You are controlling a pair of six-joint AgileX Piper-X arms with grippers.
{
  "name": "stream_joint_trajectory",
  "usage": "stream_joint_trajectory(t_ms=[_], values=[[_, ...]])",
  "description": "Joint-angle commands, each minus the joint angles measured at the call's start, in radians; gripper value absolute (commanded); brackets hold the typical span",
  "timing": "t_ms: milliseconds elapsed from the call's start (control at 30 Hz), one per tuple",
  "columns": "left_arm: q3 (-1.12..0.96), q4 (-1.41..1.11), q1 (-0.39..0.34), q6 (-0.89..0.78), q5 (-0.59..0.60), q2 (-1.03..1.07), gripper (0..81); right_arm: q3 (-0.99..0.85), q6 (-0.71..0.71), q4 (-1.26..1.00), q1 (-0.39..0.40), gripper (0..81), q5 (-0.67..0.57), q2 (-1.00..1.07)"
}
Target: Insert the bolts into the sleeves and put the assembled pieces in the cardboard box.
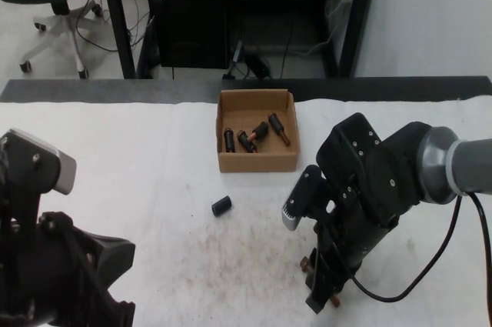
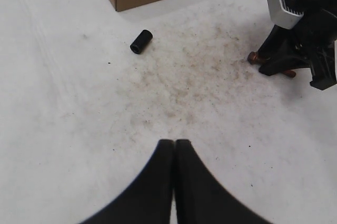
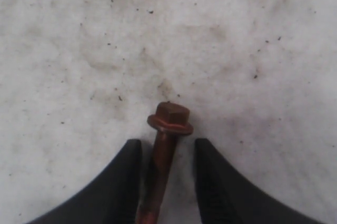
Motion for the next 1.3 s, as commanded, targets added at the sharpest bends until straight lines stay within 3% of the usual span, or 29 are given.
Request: stream_joint_trajectory(t_ms=[0,433,533,667,867,1067,1267], values=[[-0.003,-0.012,-0.005,0.011,-0.01,0.002,0.3,0.001,-0.005,-0.03,0.001,32.1,0.021,0.025],[-0.003,-0.012,-0.005,0.011,-0.01,0.002,0.3,0.001,-0.001,-0.044,0.001,31.6,0.021,0.025],[-0.003,-0.012,-0.005,0.011,-0.01,0.002,0.3,0.001,-0.001,-0.044,0.001,23.4,0.021,0.025],[-0.003,-0.012,-0.005,0.011,-0.01,0.002,0.3,0.001,-0.001,-0.044,0.001,0.7,0.021,0.025],[-0.003,-0.012,-0.005,0.011,-0.006,0.002,0.3,-0.013,0.086,-0.044,0.001,0.8,0.017,0.004],[-0.003,-0.113,-0.005,0.008,0.211,0.016,0.3,-0.067,0.227,-0.071,-0.007,0.8,-0.074,-0.157],[-0.034,-0.289,-0.005,-0.023,0.231,0.192,0.3,-0.071,0.323,-0.115,-0.054,0.8,-0.147,-0.374]])
